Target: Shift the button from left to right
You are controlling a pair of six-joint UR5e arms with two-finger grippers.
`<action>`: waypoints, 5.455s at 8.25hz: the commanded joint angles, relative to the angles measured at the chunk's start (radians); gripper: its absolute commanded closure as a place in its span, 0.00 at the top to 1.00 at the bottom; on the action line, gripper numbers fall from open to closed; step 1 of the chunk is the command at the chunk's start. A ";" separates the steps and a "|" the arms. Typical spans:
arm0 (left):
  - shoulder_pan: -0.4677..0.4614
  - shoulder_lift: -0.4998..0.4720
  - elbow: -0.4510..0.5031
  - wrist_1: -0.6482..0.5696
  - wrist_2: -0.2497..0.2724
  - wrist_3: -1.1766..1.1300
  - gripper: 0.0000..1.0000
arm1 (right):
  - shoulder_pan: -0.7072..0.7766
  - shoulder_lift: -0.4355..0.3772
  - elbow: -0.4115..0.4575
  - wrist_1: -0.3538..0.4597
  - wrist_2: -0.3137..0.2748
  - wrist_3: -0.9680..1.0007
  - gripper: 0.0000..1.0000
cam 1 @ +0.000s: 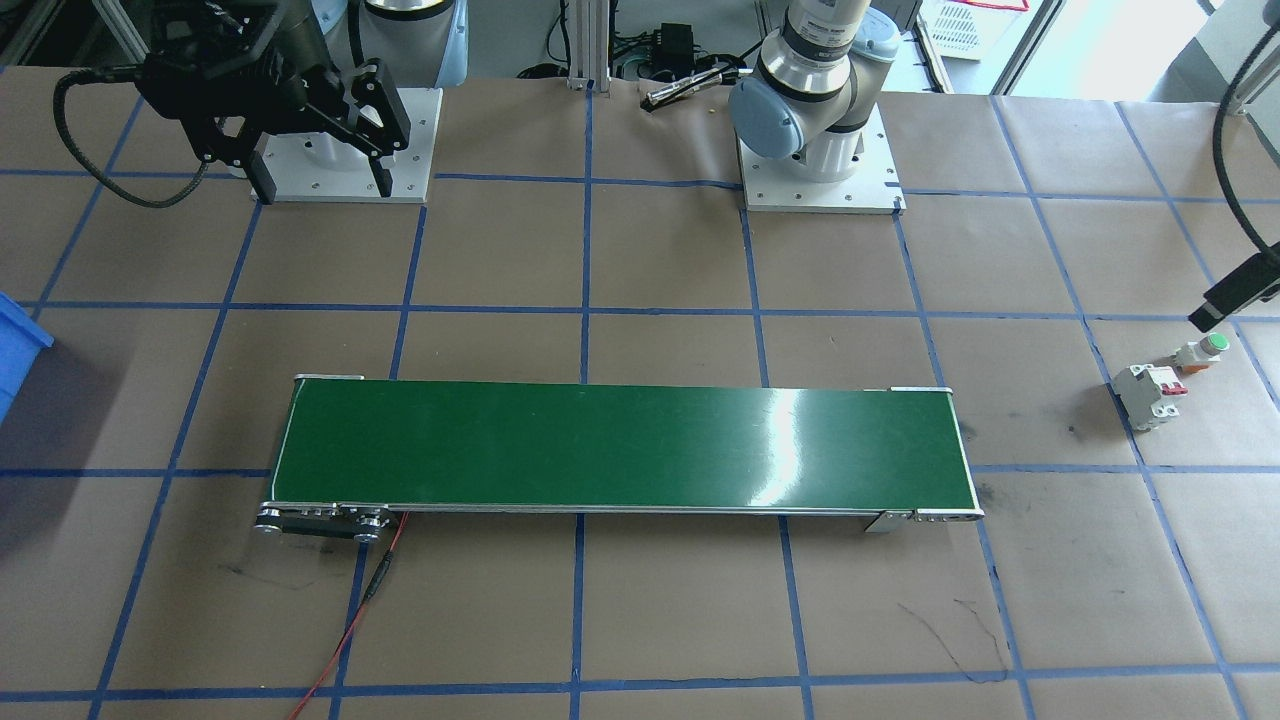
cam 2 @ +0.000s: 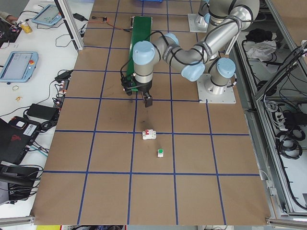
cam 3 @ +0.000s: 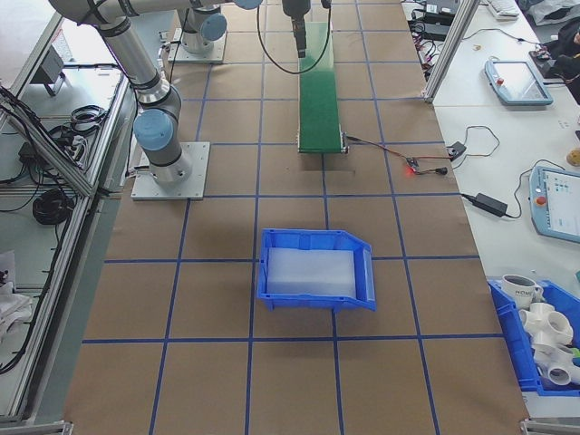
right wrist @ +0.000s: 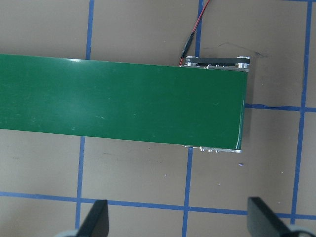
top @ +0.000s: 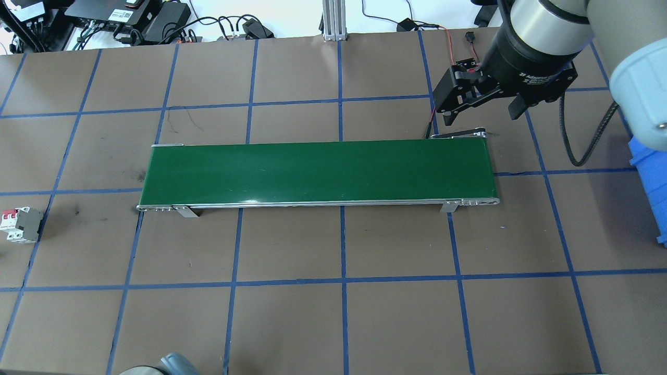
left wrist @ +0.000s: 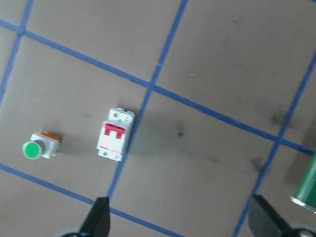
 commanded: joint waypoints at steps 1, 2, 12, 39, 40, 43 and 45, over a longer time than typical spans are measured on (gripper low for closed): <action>0.224 -0.181 0.045 0.166 0.007 0.328 1.00 | -0.001 0.000 0.000 0.000 0.000 0.000 1.00; 0.253 -0.267 0.094 0.206 0.015 0.402 1.00 | -0.001 0.000 0.000 0.000 0.000 0.000 1.00; 0.305 -0.372 -0.042 0.314 0.046 0.628 1.00 | -0.001 0.000 0.000 0.002 0.000 0.000 1.00; -0.518 -0.139 0.031 -0.033 -0.020 -1.123 0.00 | -0.001 0.003 0.002 0.009 -0.017 -0.002 1.00; -0.521 -0.132 -0.061 0.092 -0.032 -1.169 0.00 | -0.001 0.003 0.000 0.009 -0.018 -0.002 1.00; -0.518 -0.134 -0.179 0.246 -0.078 -1.261 0.00 | -0.001 0.003 0.002 0.009 -0.017 0.000 1.00; -0.518 -0.151 -0.182 0.312 -0.081 -1.373 0.00 | -0.001 0.003 0.002 0.011 -0.018 -0.002 1.00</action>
